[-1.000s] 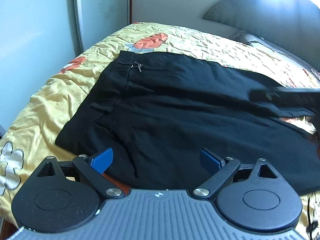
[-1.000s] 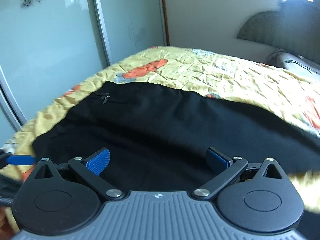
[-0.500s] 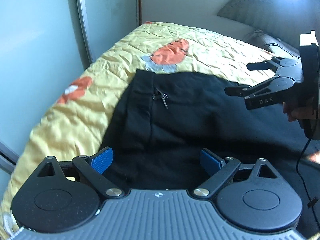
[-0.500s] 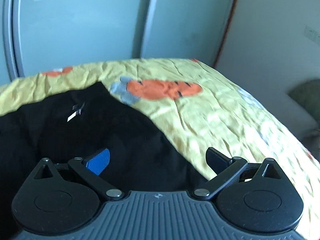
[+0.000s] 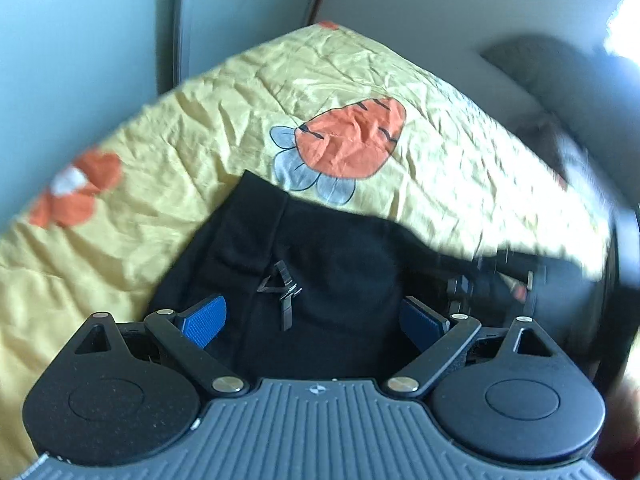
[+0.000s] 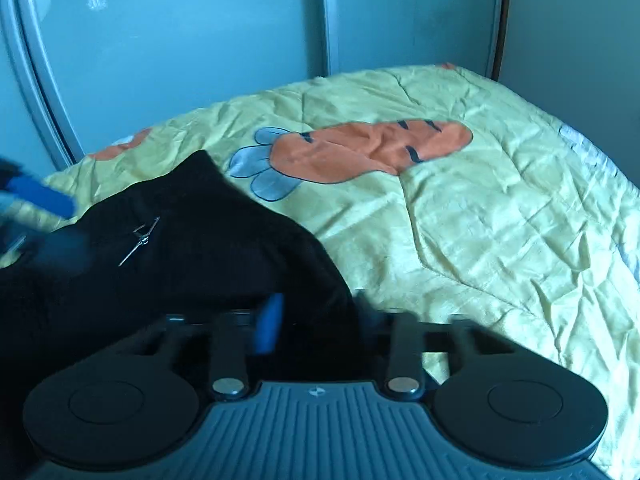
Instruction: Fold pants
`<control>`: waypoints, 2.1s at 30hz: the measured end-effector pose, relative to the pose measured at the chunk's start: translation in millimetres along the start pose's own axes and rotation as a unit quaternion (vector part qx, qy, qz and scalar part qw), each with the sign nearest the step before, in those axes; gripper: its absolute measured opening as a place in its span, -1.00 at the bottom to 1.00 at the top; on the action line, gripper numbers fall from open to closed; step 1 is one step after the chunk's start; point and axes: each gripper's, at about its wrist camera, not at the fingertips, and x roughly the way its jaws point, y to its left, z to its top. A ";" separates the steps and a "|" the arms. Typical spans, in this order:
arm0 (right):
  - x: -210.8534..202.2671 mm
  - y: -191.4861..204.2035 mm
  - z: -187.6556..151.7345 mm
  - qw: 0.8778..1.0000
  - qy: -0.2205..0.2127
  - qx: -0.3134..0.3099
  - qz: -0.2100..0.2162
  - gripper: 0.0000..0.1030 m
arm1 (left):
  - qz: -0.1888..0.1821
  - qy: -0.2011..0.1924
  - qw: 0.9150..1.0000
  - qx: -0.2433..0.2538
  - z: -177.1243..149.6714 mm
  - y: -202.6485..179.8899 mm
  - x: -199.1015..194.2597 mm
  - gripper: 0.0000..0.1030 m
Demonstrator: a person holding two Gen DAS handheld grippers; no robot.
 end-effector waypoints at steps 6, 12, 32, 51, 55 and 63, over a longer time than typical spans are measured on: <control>-19.9 73.5 -25.8 0.975 -0.029 -0.175 -0.130 -0.85 | -0.100 0.089 0.984 -0.117 23.7 10.3 40.4 0.82; -25.9 153.7 -72.6 0.886 -0.067 -0.381 -0.256 -0.85 | -0.166 0.122 0.960 -0.190 24.5 20.3 61.2 0.65; -30.4 160.2 -61.6 0.924 -0.066 -0.287 -0.243 -0.83 | -0.217 0.100 0.951 -0.197 -16.4 27.2 50.3 -0.55; -82.3 86.8 -112.5 0.901 -0.015 -0.222 -0.372 -0.77 | -0.192 0.049 0.964 -0.179 -26.3 46.1 31.7 -0.92; -105.0 42.2 -134.0 0.905 0.021 -0.165 -0.392 -0.77 | -0.189 0.050 0.965 -0.177 -24.5 43.0 36.0 -0.92; -145.2 85.9 -138.9 0.891 0.003 -0.197 -0.410 -0.86 | -0.199 0.015 0.971 -0.130 -37.4 46.3 1.7 -0.92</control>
